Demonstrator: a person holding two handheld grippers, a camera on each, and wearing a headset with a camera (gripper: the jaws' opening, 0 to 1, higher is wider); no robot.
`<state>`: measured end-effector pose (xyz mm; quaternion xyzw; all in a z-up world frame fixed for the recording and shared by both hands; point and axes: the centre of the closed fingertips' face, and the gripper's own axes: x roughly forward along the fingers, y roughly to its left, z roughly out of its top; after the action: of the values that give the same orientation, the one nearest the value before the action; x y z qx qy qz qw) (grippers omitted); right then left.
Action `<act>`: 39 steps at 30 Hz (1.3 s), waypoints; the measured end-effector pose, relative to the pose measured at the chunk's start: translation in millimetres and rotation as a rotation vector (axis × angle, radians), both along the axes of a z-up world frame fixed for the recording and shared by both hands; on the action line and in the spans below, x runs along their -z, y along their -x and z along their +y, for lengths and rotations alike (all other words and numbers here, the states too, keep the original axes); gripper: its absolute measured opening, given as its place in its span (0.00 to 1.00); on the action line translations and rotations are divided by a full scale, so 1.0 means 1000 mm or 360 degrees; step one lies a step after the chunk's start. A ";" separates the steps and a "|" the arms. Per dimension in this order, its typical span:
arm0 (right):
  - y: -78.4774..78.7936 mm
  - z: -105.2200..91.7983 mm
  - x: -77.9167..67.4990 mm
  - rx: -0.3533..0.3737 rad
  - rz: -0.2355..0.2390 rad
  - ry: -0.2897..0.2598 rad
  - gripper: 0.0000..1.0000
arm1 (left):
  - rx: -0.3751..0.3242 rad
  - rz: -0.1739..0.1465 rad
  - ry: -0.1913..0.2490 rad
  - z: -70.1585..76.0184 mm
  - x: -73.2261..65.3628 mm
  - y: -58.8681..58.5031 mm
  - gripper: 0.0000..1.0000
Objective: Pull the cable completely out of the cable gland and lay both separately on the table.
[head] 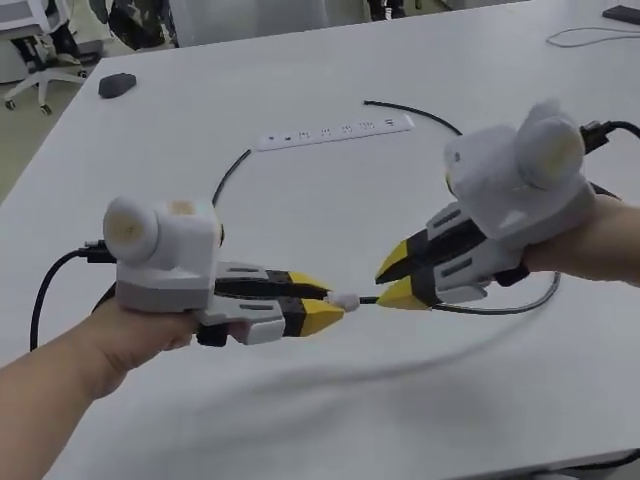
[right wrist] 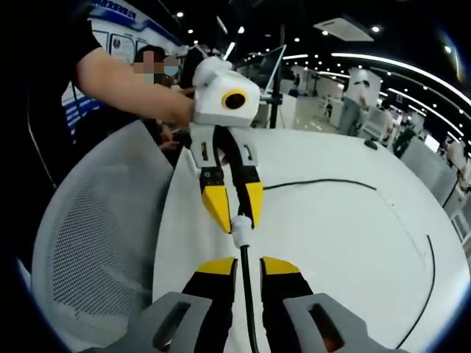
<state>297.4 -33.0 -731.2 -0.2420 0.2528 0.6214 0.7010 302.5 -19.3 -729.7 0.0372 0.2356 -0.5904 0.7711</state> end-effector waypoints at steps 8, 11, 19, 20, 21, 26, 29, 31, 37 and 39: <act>0.001 0.003 0.011 -0.0034 0.0006 0.0041 0.02 | 0.0014 0.0001 0.0005 -0.001 0.001 0.000 0.15; 0.002 0.004 0.013 -0.0038 0.0028 0.0052 0.00 | 0.0009 0.0017 0.0007 0.000 0.003 0.000 0.15; 0.001 0.002 0.015 0.0013 0.0010 0.0073 0.00 | 0.0006 0.0006 0.0005 0.000 0.002 -0.002 0.15; 0.001 0.000 0.016 0.0021 0.0007 0.0087 0.00 | 0.0012 0.0000 -0.0001 0.000 0.002 -0.001 0.15; 0.001 -0.004 0.018 0.0031 0.0002 0.0106 0.00 | 0.0011 -0.0001 -0.0002 0.002 0.002 -0.001 0.15; -0.008 -0.027 0.025 0.0115 -0.0067 0.0174 0.00 | -0.0024 -0.0010 -0.0008 0.013 0.003 -0.003 0.15; -0.012 -0.046 0.031 0.0217 -0.0045 0.0189 0.00 | -0.0036 -0.0024 -0.0003 0.017 0.001 -0.003 0.15; -0.014 -0.058 0.036 0.0289 -0.0016 0.0221 0.00 | -0.0042 -0.0023 0.0002 0.019 0.000 -0.003 0.15; -0.024 -0.111 0.054 0.0502 -0.0020 0.0347 0.00 | -0.0069 -0.0037 -0.0008 0.031 -0.003 -0.003 0.15; -0.025 -0.127 0.057 0.0563 -0.0002 0.0365 0.00 | -0.0074 -0.0043 -0.0017 0.036 -0.002 -0.003 0.15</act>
<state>322.7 -159.7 -788.4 -0.2726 0.3599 0.4556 0.7672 305.7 16.3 -727.7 0.0440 0.2292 -0.5705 0.7874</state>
